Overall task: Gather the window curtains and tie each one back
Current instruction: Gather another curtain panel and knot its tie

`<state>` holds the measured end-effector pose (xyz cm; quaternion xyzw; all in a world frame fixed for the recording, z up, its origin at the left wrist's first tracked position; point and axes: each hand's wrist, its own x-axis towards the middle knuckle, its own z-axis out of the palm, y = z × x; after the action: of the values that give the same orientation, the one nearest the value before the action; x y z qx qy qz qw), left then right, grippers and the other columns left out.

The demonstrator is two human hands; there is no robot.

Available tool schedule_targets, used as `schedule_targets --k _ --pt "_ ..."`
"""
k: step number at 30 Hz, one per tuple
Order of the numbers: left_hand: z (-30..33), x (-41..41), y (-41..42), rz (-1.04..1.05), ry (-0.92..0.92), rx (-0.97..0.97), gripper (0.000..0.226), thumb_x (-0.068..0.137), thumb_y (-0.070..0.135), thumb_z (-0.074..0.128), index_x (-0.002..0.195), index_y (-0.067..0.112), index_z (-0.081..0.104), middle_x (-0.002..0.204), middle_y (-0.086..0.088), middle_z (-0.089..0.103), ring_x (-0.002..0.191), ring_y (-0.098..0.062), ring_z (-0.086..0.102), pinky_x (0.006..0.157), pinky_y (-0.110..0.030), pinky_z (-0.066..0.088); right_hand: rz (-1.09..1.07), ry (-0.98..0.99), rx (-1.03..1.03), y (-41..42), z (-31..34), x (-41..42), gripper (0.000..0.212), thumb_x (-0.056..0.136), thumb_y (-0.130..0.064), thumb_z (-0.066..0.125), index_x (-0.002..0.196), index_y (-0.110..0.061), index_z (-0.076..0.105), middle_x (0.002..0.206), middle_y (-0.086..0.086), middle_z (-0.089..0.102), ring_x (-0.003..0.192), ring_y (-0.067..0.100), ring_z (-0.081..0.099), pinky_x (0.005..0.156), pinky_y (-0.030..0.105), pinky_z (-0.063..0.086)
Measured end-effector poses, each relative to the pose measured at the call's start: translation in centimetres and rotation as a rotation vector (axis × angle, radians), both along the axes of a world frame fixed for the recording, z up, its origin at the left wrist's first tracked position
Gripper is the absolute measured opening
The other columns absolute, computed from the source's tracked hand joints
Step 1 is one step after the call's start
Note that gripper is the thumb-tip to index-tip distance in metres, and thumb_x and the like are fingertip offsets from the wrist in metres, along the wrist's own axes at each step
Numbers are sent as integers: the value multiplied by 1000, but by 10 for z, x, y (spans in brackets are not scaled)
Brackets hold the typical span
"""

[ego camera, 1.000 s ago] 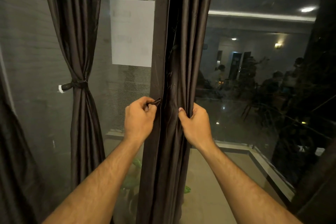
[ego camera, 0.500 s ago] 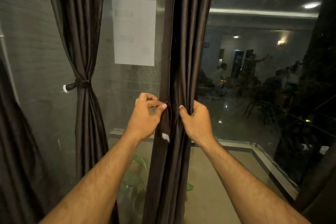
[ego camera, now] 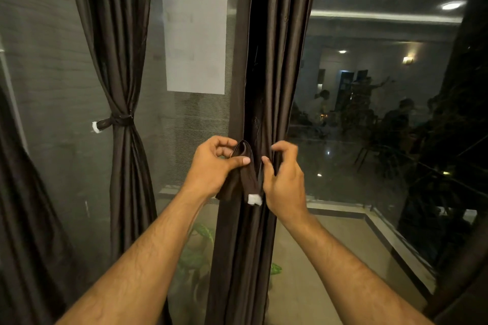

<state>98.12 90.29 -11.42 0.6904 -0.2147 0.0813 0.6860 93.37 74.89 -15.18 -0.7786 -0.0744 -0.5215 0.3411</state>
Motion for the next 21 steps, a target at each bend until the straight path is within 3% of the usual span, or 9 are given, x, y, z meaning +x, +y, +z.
schedule_targets --k 2,4,6,8,10,12,15,17,21 --pt "1 -2 -2 -54 32 -36 36 75 4 87 107 5 70 86 -17 71 73 -19 69 72 -31 60 8 48 -58 -3 0 0 16 95 2 58 102 -8 68 94 -1 62 77 4 57 71 14 43" --pt "3 -6 -4 -91 49 -87 26 77 1 84 99 -1 72 88 -21 73 76 -23 70 73 -31 61 49 144 -26 -3 2 -1 22 94 -5 60 108 -11 76 100 1 72 92 5 63 92 10 45" --pt "4 -6 -5 -95 41 -111 18 77 2 84 89 1 71 76 -10 71 73 -21 66 71 -29 58 94 225 4 -1 6 0 28 93 -22 64 118 -16 76 111 -4 76 112 11 66 108 15 41" --pt "5 -5 -4 -111 42 -112 16 77 5 84 85 4 70 71 -3 69 69 -17 66 67 -29 56 119 268 -21 1 10 0 33 92 -34 70 121 -20 75 114 -7 75 116 10 65 102 1 31" --pt "5 -5 -3 -127 56 -105 17 77 10 85 86 4 71 73 -5 71 68 -16 68 65 -29 57 168 275 -20 2 14 -1 30 90 -35 76 118 -23 77 109 -7 75 109 6 65 92 -5 29" --pt "6 -4 -1 -128 65 -100 17 76 15 86 85 6 73 77 -7 71 70 -17 69 67 -30 57 231 274 -2 3 18 -3 24 91 -35 77 112 -25 80 103 -9 77 105 6 67 93 -1 32" --pt "6 -4 1 -153 68 -100 8 79 14 83 84 11 78 80 -6 74 74 -16 70 74 -32 58 243 290 35 3 21 -4 15 93 -27 75 105 -22 82 97 -12 79 99 3 69 111 23 40" --pt "6 -4 4 -179 74 -94 8 84 5 78 89 11 79 84 -7 77 78 -17 72 81 -35 60 223 307 40 4 23 -4 15 96 -18 70 104 -20 83 96 -13 79 96 0 70 115 33 42" --pt "6 -4 8 -42 8 -77 21 89 -9 68 92 12 71 84 -11 75 71 -17 72 70 -32 60 198 336 113 7 23 -6 16 97 -18 67 98 -21 83 87 -12 78 86 4 73 87 37 60"
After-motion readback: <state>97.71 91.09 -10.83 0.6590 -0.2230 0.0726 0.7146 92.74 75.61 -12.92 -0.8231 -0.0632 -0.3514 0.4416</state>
